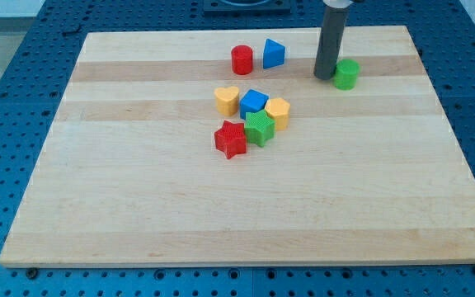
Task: Push the yellow heart along with the green star a bit right
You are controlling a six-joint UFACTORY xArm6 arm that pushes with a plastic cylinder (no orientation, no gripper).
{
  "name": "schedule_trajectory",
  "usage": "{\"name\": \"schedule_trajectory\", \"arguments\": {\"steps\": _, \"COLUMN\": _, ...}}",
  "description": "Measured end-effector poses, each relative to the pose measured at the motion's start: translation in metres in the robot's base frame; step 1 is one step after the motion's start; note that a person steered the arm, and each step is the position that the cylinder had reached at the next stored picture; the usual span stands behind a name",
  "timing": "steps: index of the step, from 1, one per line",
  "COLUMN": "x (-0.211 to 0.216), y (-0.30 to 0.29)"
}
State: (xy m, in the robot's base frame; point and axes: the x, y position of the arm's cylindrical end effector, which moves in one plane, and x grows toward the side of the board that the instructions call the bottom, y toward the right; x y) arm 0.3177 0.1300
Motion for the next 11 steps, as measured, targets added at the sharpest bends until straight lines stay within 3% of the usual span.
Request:
{"name": "schedule_trajectory", "arguments": {"steps": 3, "x": 0.001, "y": 0.008}}
{"name": "schedule_trajectory", "arguments": {"steps": 5, "x": -0.011, "y": -0.092}}
{"name": "schedule_trajectory", "arguments": {"steps": 7, "x": 0.032, "y": -0.181}}
{"name": "schedule_trajectory", "arguments": {"steps": 9, "x": 0.07, "y": -0.183}}
{"name": "schedule_trajectory", "arguments": {"steps": 11, "x": 0.114, "y": -0.13}}
